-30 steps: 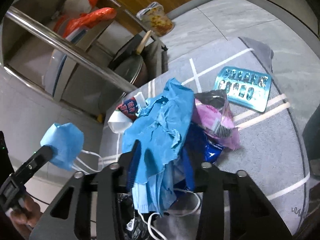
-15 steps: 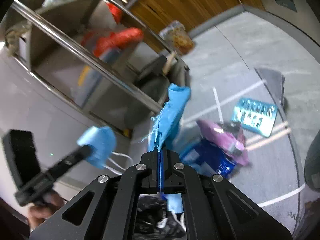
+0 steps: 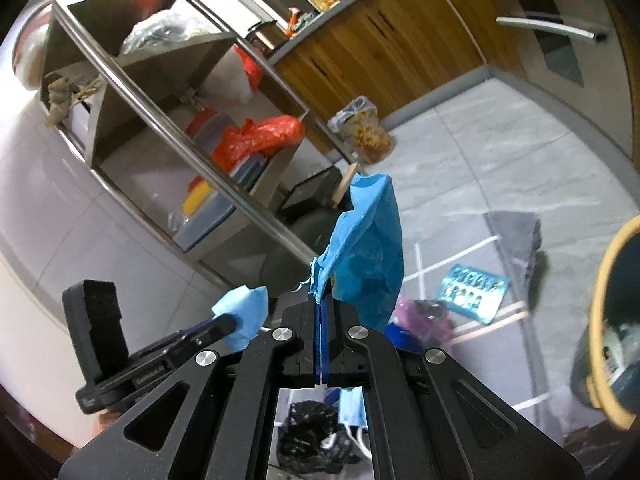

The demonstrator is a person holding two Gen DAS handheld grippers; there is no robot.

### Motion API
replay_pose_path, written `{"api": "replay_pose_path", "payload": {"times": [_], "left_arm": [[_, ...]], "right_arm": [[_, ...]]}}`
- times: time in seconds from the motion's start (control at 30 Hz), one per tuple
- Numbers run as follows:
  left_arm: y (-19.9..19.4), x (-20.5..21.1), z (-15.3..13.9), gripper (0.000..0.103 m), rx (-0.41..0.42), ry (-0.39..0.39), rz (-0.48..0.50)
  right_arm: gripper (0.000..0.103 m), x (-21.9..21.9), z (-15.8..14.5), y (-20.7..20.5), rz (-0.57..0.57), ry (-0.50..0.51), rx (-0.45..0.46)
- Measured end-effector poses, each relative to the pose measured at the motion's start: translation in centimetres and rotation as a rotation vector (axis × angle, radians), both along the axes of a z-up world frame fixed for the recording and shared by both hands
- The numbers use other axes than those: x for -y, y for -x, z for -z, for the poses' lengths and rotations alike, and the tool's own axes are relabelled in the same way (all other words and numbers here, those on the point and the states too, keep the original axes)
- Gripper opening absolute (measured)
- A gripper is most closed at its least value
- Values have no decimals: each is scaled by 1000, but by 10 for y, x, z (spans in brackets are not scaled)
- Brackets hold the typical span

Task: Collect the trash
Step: 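Move both grippers over the bin and release the mask and glove inside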

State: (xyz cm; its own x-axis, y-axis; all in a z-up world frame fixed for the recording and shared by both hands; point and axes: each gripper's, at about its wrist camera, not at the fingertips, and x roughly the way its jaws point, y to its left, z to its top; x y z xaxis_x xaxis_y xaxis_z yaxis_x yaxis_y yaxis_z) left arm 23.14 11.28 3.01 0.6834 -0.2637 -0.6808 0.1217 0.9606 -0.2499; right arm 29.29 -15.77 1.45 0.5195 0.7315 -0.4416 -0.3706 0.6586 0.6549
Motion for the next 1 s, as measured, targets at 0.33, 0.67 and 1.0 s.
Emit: {"api": "replay_pose_path", "payload": {"times": [0.33, 0.67, 1.0], "left_arm": [[-3, 63, -12, 18, 32, 1, 123], [-11, 142, -17, 18, 33, 14, 264], [-27, 211, -2, 18, 8, 25, 347]], "right_arm": [[2, 73, -35, 30, 99, 75, 74], [2, 146, -46, 53, 216, 184, 105], [2, 202, -15, 57, 323, 271, 51]]}}
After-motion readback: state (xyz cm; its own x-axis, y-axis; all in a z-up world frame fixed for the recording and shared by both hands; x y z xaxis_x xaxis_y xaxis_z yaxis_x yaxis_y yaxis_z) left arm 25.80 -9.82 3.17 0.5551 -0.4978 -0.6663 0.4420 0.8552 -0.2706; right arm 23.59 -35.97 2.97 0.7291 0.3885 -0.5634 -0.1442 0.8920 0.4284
